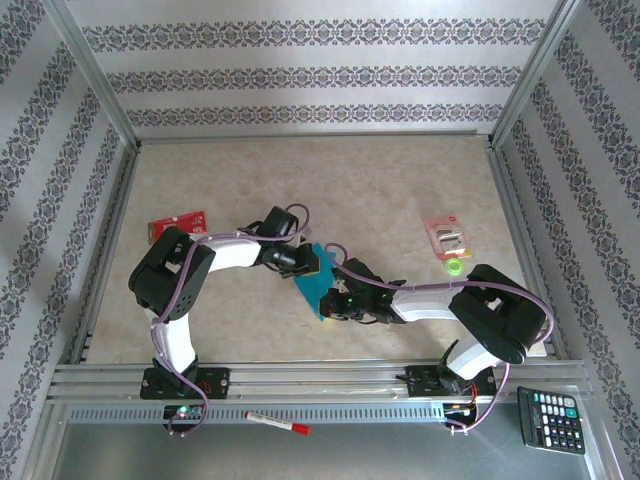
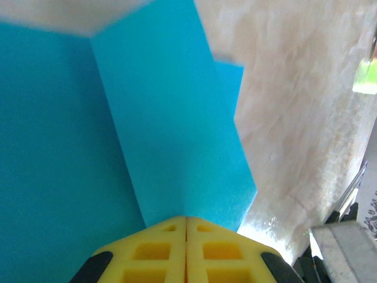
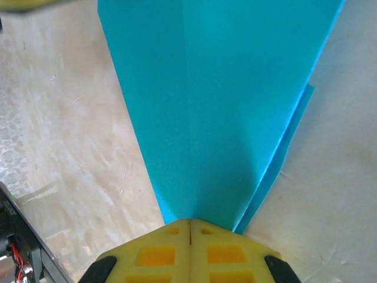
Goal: Fold a paper plane with a square sheet of paper (pick it up from the middle)
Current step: Fourth fold the wing at the center of the table.
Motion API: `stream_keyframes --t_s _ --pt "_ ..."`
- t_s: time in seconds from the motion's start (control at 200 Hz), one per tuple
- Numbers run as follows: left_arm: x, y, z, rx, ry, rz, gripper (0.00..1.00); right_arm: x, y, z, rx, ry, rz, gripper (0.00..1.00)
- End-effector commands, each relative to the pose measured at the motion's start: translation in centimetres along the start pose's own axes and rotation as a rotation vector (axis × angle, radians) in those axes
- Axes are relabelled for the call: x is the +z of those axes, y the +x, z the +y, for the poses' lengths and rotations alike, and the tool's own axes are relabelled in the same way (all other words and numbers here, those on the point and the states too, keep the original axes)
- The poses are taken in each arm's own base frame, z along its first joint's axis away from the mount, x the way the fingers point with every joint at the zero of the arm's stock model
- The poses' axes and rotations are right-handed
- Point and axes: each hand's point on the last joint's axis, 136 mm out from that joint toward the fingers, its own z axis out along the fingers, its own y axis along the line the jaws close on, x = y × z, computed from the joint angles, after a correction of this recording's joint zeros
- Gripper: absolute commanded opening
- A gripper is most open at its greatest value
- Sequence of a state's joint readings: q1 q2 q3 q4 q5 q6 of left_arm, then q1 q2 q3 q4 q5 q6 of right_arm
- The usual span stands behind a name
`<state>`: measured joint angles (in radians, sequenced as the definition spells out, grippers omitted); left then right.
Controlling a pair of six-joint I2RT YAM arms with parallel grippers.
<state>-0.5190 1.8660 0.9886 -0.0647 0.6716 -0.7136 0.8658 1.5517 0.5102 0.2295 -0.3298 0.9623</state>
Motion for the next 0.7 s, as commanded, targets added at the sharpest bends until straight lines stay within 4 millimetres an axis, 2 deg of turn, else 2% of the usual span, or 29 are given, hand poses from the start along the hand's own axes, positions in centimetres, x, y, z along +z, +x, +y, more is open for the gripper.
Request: stream_keyframes --t_s 0.0,0.295,0.51,0.694 --pt "0.1 -0.8 1.9 0.000 -0.050 0.013 0.08 -0.4 5.2 -7.8 0.079 0.259 0.162 0.00" --pt "0.3 -4.6 3.0 -0.009 -0.055 -0.035 0.10 -0.8 5.3 -7.8 0.079 0.258 0.156 0.00" --pt "-0.1 -7.1 4.8 -0.032 -0.082 -0.073 0.12 -0.9 5.3 -8.0 0.079 0.260 0.151 0.00" --pt "-0.5 -10.2 5.4 -0.056 -0.074 -0.109 0.16 -1.0 5.5 -8.1 0.078 0.263 0.157 0.00"
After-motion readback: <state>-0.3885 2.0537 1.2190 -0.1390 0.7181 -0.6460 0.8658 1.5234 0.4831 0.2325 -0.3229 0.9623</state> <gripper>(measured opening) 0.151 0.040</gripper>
